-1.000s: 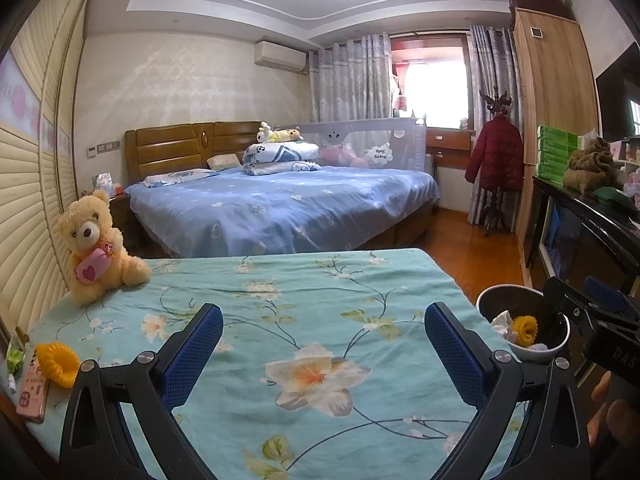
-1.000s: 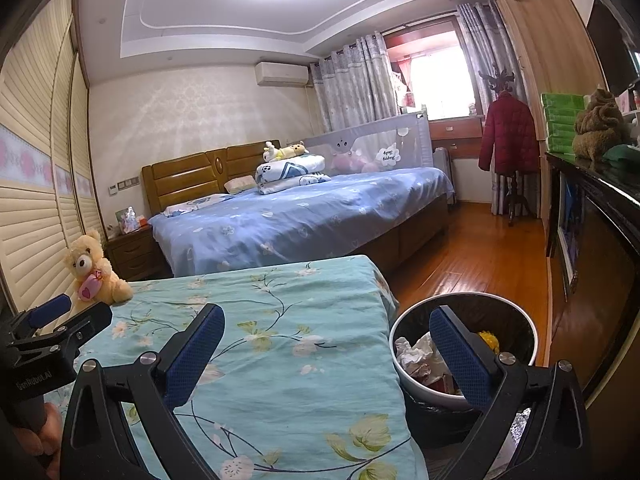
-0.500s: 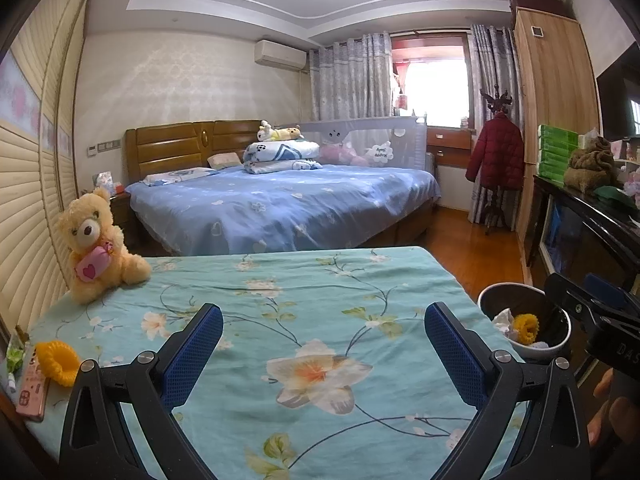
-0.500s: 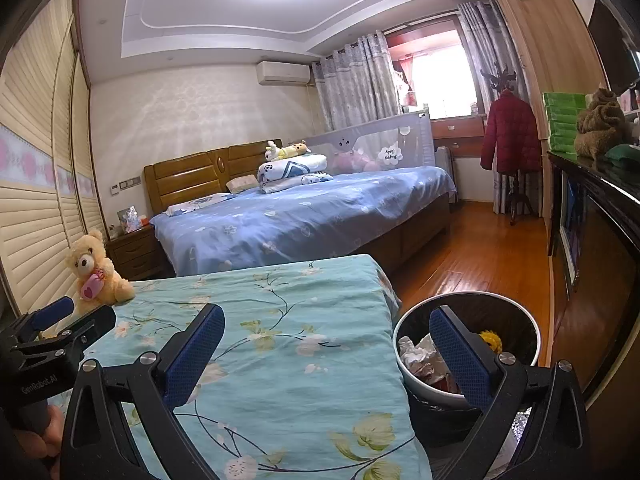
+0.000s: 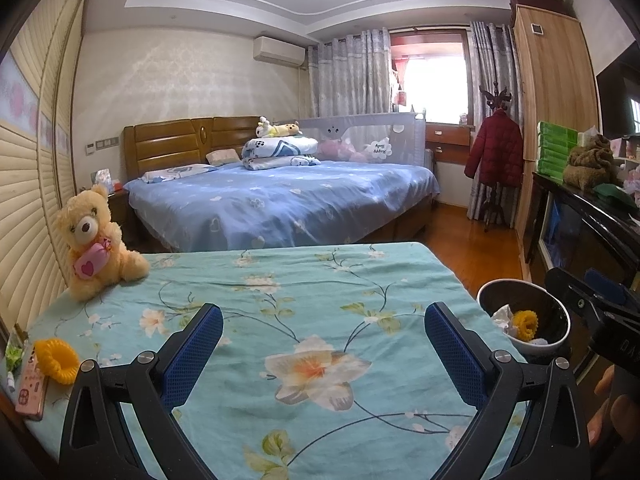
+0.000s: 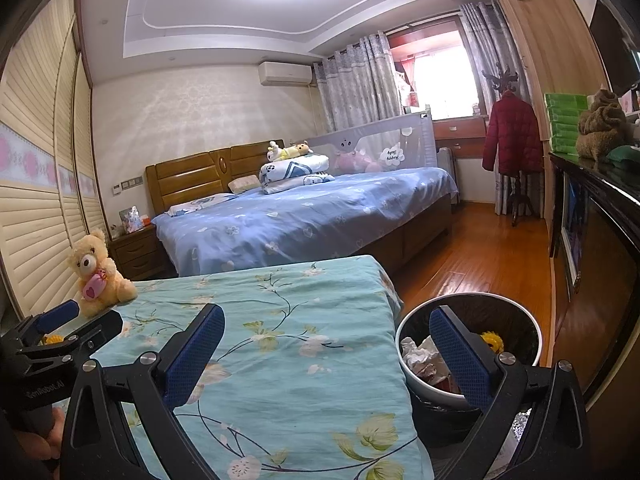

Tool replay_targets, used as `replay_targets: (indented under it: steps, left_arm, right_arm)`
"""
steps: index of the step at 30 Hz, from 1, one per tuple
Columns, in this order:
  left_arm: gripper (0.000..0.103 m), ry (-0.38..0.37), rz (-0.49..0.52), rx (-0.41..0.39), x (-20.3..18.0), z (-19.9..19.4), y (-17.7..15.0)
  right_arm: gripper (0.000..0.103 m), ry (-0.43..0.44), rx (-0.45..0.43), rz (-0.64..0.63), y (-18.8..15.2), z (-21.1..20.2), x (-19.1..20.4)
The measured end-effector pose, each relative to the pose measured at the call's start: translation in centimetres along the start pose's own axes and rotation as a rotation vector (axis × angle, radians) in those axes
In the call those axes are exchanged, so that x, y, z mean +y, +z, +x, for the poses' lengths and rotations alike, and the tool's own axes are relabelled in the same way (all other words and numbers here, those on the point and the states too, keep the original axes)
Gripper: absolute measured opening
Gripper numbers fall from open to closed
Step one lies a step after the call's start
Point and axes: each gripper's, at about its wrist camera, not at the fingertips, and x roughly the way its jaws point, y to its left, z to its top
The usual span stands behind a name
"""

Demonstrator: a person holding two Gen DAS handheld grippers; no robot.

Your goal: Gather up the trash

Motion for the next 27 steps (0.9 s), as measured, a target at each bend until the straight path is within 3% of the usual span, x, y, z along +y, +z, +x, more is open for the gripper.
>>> replay_targets:
  steps: [27]
  left_arm:
    - [0.102,0.001,0.002,0.005,-0.11,-0.09,0.08]
  right_arm:
    - [0.103,0.006,0.007,0.001,-0.02,0.00,-0.02]
